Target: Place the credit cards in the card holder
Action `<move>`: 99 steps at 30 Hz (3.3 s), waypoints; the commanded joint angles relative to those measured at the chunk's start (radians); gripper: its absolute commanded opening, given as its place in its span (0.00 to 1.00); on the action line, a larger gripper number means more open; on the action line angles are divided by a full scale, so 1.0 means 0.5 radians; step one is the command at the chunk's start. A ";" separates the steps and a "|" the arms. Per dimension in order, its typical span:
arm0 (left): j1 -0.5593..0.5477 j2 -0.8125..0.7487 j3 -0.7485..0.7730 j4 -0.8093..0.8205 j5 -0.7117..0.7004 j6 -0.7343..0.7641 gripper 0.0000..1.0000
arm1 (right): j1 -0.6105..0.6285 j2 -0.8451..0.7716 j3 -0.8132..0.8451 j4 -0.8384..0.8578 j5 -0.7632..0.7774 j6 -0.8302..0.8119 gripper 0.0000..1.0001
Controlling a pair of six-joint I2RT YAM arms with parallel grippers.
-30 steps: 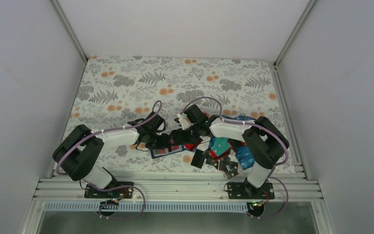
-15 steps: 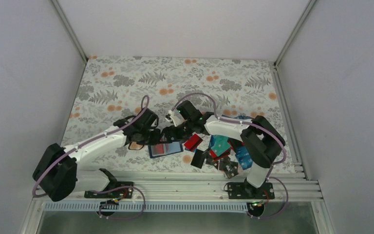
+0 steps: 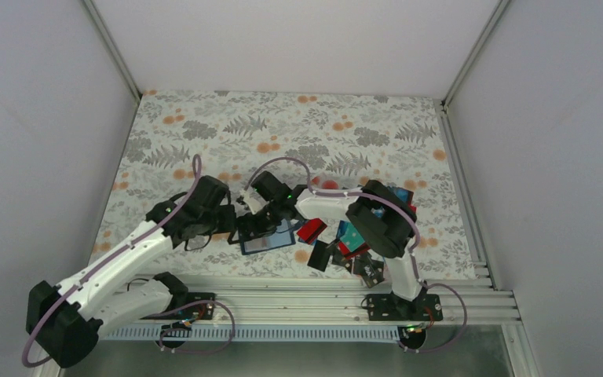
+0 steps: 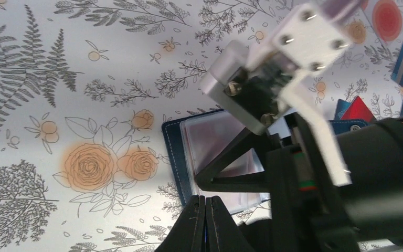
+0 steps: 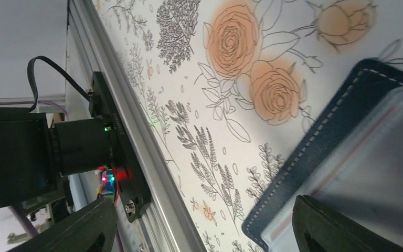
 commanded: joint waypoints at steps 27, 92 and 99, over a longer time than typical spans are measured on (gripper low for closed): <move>-0.472 0.720 0.476 0.664 0.178 0.349 0.19 | -0.549 -1.497 -0.648 -1.193 1.703 0.374 0.89; -0.483 0.912 0.160 0.996 0.243 0.442 0.18 | -1.063 -0.691 -0.625 -1.227 1.472 0.284 0.71; -0.486 0.907 0.148 1.002 0.245 0.441 0.18 | -1.043 -0.669 -0.599 -1.228 1.432 0.287 0.70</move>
